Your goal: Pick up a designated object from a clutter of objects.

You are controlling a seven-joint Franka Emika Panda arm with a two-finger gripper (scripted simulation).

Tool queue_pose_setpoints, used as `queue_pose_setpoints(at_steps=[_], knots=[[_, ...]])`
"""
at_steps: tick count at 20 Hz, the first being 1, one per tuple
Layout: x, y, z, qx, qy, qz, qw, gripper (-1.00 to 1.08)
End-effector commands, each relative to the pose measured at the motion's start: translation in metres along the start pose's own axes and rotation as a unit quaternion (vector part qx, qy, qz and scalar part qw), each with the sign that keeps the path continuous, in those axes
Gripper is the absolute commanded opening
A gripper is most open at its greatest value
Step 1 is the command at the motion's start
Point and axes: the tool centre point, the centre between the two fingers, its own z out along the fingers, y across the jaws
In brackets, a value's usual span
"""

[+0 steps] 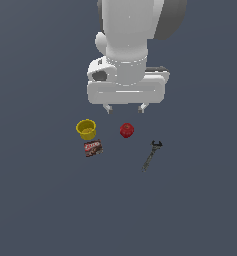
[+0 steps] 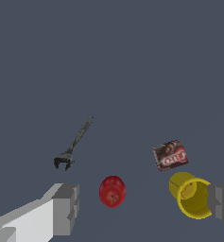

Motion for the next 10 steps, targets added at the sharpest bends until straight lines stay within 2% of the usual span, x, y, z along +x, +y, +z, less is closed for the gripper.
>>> queue_pose_setpoints(at_steps=[1,10], knots=[[0.0,0.0,0.0,0.0,0.0,0.001,1.0,1.0],[-0.006,-0.002,0.022,-0.002,-0.001,0.028,0.9996,1.0]])
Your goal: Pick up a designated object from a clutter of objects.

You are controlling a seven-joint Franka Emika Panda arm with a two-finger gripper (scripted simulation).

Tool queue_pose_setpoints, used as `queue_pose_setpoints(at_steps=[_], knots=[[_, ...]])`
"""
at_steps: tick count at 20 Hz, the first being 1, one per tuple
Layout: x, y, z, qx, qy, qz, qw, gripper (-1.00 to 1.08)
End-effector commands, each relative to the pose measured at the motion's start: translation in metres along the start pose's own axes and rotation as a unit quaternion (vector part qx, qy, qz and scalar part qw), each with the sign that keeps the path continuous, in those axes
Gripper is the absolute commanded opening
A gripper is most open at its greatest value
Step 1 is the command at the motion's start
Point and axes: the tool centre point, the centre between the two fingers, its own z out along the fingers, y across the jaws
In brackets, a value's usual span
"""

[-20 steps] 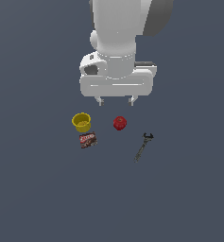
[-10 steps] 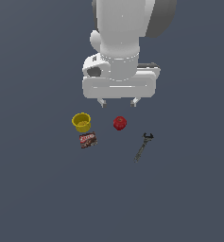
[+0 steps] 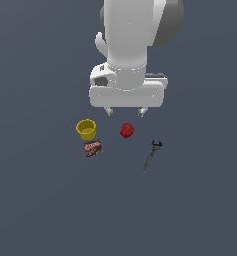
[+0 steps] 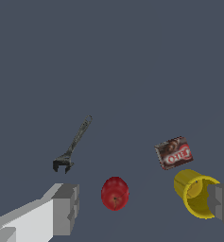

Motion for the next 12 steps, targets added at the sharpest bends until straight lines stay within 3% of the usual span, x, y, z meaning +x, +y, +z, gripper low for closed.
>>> queue_pose_setpoints(at_steps=[1,12], knots=[[-0.003,-0.001,0.01,-0.001,-0.001,0.012,0.9999,1.0],[-0.035,-0.006,0.083,-0.008,-0.005,0.108,0.9941,1.0]])
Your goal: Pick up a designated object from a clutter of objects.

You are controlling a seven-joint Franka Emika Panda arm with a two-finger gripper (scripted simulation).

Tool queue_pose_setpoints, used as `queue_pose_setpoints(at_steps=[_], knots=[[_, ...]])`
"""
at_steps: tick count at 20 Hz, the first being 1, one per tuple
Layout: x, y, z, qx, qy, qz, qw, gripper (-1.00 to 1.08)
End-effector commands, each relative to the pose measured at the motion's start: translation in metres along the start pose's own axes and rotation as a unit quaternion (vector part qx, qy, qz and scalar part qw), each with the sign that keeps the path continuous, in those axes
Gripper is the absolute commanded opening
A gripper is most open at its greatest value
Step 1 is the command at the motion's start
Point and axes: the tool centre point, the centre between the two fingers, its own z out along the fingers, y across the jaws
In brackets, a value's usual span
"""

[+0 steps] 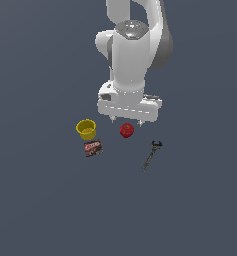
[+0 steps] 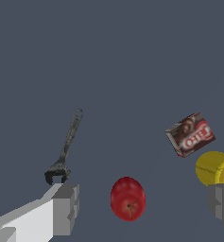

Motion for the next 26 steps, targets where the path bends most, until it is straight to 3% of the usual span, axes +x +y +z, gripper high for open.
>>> queue_pose_setpoints(at_steps=[1,14,26], knots=[[-0.011,0.0,0.02,-0.002,-0.001,0.027,0.9996,1.0],[-0.08,0.008,0.108,-0.01,-0.006,0.162,0.9868,1.0],[-0.117,0.014,0.14,-0.012,-0.007,0.219,0.9756,1.0]])
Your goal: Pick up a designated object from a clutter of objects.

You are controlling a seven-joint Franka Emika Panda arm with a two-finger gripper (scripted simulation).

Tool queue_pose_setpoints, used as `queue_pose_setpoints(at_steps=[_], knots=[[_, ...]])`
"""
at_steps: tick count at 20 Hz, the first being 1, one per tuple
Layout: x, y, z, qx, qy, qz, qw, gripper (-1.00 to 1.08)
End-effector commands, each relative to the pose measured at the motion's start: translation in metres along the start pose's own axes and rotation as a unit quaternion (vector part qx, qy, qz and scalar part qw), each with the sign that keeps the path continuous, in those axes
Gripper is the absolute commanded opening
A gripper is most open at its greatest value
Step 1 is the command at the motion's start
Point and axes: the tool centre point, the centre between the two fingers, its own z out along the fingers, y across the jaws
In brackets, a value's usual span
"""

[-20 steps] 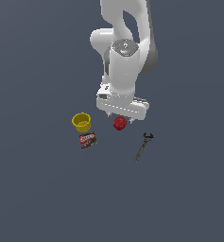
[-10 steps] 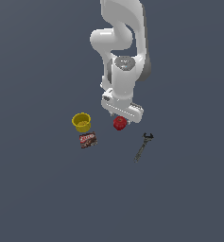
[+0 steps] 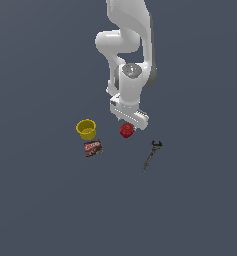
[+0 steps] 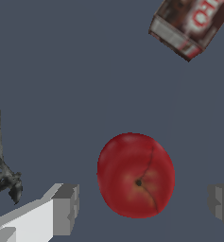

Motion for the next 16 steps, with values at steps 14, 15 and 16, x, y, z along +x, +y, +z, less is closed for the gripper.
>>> queue_pose_setpoints(at_steps=[14,15,16], knots=[[-0.004,0.002,0.024,0.0,0.0,0.006,1.0,1.0],[-0.004,0.002,0.028,0.0,0.0,0.006,1.0,1.0],[-0.004,0.003,0.033,0.0,0.0,0.006,1.0,1.0]])
